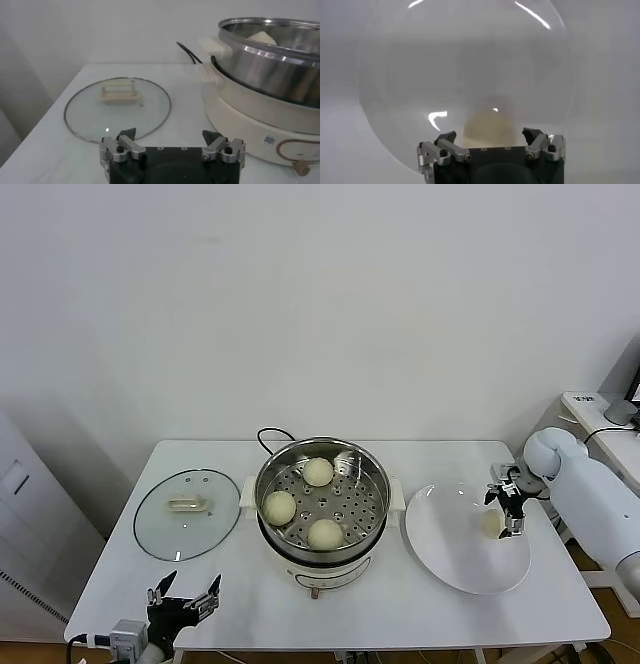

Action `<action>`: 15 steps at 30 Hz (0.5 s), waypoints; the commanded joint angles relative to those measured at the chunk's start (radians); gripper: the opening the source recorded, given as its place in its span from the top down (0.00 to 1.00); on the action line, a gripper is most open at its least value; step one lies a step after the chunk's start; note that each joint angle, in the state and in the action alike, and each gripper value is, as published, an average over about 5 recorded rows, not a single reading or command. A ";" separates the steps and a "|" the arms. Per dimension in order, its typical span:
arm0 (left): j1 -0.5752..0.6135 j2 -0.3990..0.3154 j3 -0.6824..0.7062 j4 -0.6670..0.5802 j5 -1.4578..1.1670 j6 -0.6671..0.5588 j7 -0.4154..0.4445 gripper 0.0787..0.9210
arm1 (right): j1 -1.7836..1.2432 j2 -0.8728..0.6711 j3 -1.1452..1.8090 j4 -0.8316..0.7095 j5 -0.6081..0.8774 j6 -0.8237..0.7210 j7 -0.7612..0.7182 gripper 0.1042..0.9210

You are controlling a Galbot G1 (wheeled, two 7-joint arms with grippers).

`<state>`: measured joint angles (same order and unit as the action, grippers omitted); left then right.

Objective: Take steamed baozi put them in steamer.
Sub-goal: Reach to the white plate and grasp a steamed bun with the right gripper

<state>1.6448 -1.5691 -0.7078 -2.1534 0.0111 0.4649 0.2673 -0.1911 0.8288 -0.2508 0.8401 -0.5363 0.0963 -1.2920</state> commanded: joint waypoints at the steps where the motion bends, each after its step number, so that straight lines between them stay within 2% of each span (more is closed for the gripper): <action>1: 0.002 0.000 -0.001 0.002 0.000 0.000 0.000 0.12 | -0.018 0.020 0.029 -0.027 -0.058 0.012 0.019 0.12; 15: -0.001 -0.001 0.002 0.009 0.003 0.000 0.000 0.12 | -0.035 0.027 0.029 -0.013 -0.069 -0.010 0.044 0.12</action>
<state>1.6436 -1.5714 -0.7051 -2.1462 0.0133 0.4648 0.2676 -0.2188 0.8494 -0.2294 0.8283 -0.5881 0.0898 -1.2647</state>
